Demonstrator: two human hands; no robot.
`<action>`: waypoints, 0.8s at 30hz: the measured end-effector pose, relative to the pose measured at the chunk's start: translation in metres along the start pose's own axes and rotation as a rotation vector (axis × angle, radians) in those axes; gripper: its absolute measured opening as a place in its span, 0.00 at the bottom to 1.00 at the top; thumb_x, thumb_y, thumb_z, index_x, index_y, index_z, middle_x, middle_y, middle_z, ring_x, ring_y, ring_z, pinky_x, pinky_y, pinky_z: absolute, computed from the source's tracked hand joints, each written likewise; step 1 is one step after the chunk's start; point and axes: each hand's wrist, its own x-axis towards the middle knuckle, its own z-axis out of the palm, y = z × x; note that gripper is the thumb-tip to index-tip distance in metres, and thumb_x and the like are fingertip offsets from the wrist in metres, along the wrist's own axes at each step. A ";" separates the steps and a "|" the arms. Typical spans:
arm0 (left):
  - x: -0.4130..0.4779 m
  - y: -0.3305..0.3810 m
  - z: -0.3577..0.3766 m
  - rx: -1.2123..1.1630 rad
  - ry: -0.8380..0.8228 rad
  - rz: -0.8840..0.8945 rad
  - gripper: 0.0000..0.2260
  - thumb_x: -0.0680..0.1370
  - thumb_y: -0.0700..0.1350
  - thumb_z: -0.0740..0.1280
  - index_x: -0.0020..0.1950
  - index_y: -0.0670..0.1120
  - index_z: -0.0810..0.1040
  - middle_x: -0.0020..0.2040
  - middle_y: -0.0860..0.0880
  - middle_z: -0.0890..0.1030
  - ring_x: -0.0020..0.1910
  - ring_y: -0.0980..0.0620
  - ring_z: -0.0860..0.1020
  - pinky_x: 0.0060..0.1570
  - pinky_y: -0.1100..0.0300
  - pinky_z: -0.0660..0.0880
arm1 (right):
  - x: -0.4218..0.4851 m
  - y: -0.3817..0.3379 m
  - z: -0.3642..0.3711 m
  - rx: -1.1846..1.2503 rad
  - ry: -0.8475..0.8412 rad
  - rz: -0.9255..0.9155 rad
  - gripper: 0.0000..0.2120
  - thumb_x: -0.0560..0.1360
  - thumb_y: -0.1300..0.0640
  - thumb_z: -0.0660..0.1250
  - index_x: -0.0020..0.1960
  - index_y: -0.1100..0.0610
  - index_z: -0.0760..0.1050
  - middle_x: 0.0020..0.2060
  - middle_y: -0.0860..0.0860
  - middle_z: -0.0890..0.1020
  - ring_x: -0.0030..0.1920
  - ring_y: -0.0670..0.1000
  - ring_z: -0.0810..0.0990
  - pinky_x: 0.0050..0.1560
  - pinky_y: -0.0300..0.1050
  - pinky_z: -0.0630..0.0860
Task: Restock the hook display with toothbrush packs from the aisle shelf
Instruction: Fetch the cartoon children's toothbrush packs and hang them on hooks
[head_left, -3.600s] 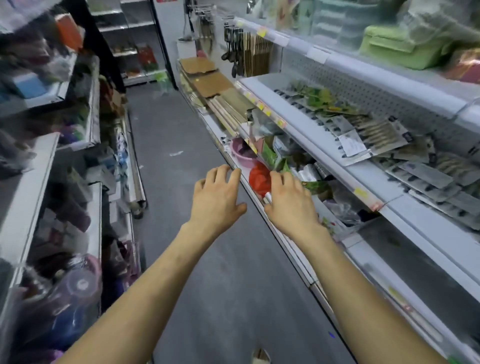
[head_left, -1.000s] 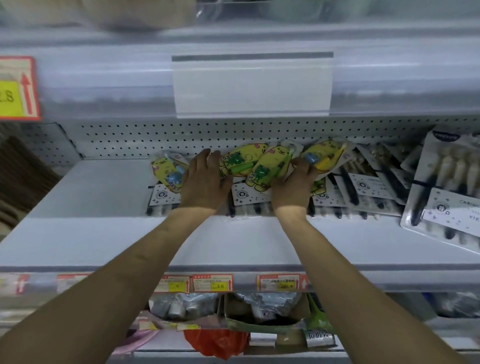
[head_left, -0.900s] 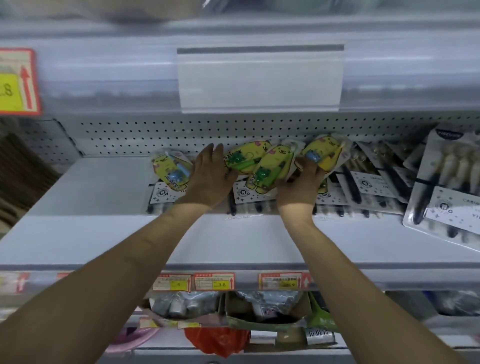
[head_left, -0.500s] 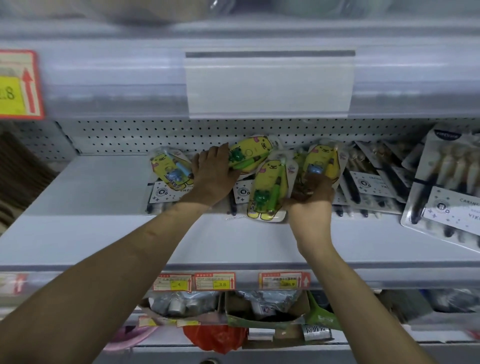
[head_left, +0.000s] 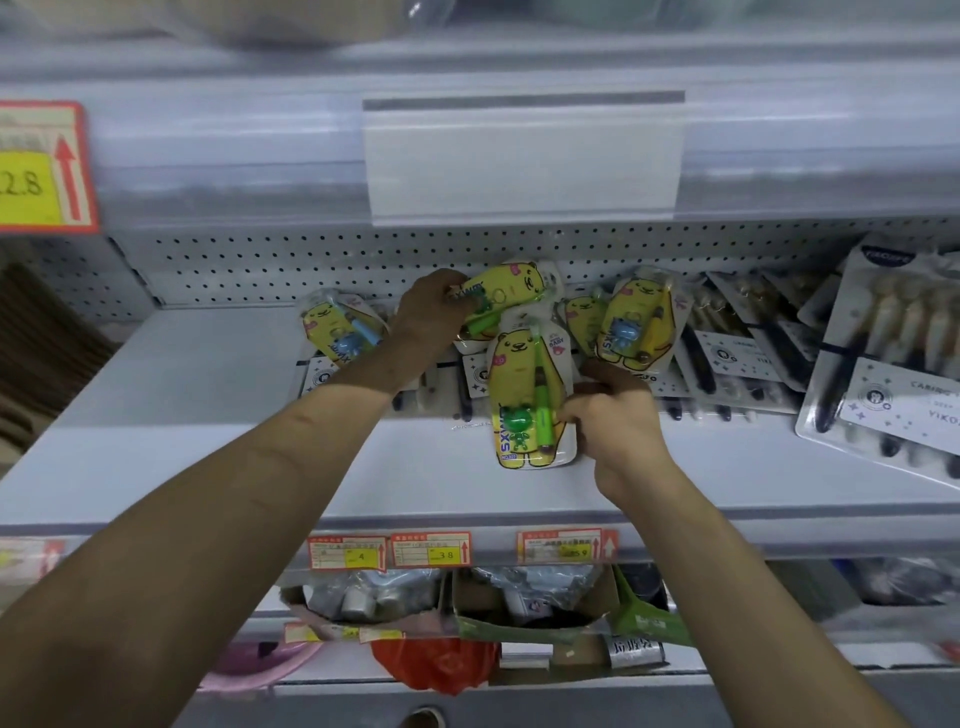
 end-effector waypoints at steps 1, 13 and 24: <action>0.001 0.000 0.001 0.005 -0.013 -0.001 0.18 0.78 0.45 0.74 0.68 0.48 0.80 0.64 0.44 0.81 0.60 0.43 0.81 0.56 0.54 0.80 | -0.002 -0.002 0.000 0.007 -0.008 0.009 0.21 0.70 0.79 0.63 0.52 0.58 0.82 0.42 0.54 0.86 0.46 0.58 0.83 0.42 0.48 0.77; -0.010 0.010 -0.012 -0.162 -0.035 0.048 0.21 0.76 0.29 0.70 0.67 0.43 0.77 0.54 0.48 0.80 0.50 0.47 0.82 0.45 0.54 0.83 | -0.016 -0.013 -0.012 0.116 -0.069 0.106 0.27 0.73 0.79 0.57 0.62 0.58 0.80 0.51 0.55 0.87 0.40 0.55 0.86 0.38 0.64 0.85; -0.096 0.017 0.005 -0.535 -0.062 -0.249 0.17 0.79 0.35 0.69 0.66 0.46 0.76 0.58 0.44 0.85 0.50 0.44 0.85 0.39 0.55 0.82 | -0.055 -0.021 -0.049 0.173 -0.005 0.161 0.22 0.75 0.79 0.57 0.59 0.57 0.74 0.45 0.58 0.82 0.34 0.52 0.81 0.24 0.42 0.75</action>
